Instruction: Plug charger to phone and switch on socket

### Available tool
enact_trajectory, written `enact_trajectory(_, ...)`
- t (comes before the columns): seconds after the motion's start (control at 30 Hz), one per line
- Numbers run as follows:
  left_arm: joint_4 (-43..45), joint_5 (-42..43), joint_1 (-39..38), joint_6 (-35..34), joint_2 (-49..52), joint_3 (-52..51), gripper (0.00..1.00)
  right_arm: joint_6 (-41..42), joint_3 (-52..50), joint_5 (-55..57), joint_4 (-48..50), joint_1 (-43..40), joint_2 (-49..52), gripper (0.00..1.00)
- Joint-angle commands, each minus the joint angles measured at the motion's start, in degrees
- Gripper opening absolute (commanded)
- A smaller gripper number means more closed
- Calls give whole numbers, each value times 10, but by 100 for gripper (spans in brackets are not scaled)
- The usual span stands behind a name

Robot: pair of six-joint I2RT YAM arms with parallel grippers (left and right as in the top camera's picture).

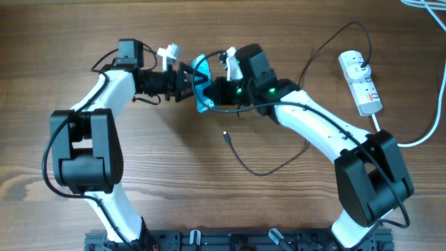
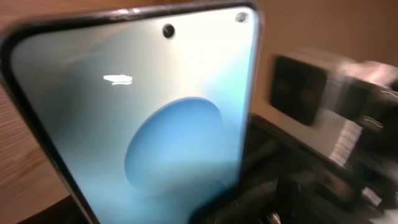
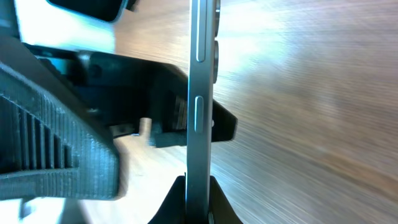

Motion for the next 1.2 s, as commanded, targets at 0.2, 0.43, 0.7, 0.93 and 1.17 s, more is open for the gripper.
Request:
enact_trajectory(0.2,18,150,25,-17,-27,1,62,107,2,-151,76,-35,6,4)
enact_trajectory(0.43,18,150,25,-34,-123,1,51,128,2,-138,78,-35,6,4)
enact_trajectory(0.7,54,150,25,-109,-155,1,46,152,2,-212,78,-35,6,4)
enact_trajectory(0.93,87,150,24,-169,-211,1,35,153,2,-214,78,-35,6,4)
enact_trajectory(1.17,87,150,-1,-179,-219,1,17,151,2,-219,75,-35,6,5)
